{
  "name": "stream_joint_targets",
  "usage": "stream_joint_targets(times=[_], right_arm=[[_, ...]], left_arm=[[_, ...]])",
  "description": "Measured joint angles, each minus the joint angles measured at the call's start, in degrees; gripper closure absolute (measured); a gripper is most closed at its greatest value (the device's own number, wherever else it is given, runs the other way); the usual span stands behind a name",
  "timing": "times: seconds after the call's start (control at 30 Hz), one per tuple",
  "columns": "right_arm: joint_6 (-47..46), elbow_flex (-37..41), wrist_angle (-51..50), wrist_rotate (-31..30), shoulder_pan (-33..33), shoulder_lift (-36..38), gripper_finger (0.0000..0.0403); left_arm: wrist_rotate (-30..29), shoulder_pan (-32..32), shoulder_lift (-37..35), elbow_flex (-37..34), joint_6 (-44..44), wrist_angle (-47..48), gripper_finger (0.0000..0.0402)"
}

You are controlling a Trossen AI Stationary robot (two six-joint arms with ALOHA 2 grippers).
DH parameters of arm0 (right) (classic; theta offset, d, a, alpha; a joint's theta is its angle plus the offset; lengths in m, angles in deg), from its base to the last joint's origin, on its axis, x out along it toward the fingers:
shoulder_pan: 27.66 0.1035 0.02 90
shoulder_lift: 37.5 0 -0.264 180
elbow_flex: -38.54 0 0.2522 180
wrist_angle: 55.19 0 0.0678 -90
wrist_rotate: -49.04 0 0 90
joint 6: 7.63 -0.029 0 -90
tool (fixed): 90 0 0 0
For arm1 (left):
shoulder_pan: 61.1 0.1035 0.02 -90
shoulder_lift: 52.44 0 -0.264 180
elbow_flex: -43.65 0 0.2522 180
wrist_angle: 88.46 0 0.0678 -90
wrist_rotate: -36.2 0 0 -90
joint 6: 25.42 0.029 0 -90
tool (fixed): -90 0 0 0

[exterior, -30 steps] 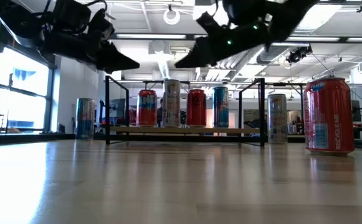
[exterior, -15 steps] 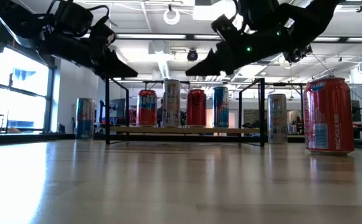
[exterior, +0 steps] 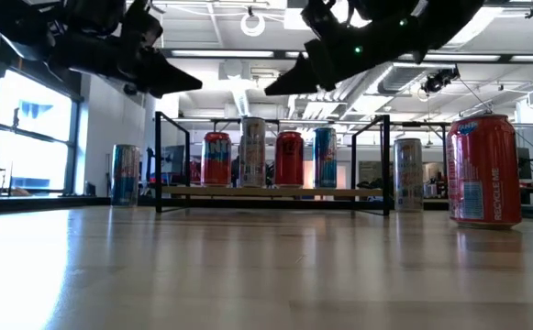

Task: Place canned beverage on shelf
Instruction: Put the red soda can on the shelf aligned with the red soda can

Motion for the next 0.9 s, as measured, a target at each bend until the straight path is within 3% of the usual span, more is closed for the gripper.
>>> stream_joint_targets(times=[0.23,0.47,0.67,0.9], right_arm=[[1.1,0.0,-9.8,-19.1,9.8,3.6,0.0403],[-8.3,-0.2,-20.5,-23.7,20.5,11.2,0.0395],[-29.2,-12.5,-51.6,-27.7,27.5,15.7,0.0338],[-48.0,-31.8,-93.2,-25.9,29.3,10.4,0.0223]], left_arm=[[0.4,-5.5,-0.3,-2.2,4.2,-2.0,0.0402],[2.6,-7.0,-0.3,-5.9,4.4,-10.4,0.0402],[2.6,-6.9,-0.3,-6.3,4.4,-10.6,0.0402],[2.5,-7.0,-0.3,-6.3,4.4,-10.6,0.0402]])
